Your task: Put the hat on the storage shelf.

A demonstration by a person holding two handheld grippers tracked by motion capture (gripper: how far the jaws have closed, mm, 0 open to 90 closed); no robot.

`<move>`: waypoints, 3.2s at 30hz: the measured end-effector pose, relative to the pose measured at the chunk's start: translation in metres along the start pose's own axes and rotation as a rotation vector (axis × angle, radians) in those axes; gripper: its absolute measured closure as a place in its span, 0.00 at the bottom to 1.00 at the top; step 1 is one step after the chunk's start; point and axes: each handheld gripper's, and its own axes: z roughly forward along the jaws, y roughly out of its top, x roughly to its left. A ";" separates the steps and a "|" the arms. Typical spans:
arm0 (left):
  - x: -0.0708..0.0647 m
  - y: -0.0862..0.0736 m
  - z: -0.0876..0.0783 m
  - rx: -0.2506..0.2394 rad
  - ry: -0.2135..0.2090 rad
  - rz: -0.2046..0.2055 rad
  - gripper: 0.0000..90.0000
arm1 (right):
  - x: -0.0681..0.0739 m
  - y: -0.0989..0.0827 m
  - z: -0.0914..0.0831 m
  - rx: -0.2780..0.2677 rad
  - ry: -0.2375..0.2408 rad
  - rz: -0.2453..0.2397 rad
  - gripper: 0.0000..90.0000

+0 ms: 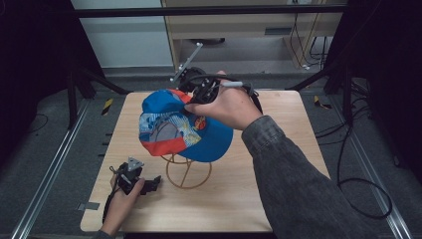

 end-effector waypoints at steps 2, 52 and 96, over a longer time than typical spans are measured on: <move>0.000 0.000 0.000 0.000 0.000 0.000 0.00 | 0.000 0.001 0.003 0.013 -0.006 -0.001 0.99; -0.001 0.000 0.000 0.002 -0.007 0.009 0.00 | -0.004 0.006 0.033 0.060 -0.033 0.003 0.87; -0.002 0.000 0.000 0.000 -0.008 0.007 0.00 | 0.002 -0.011 0.018 0.044 -0.018 0.027 0.50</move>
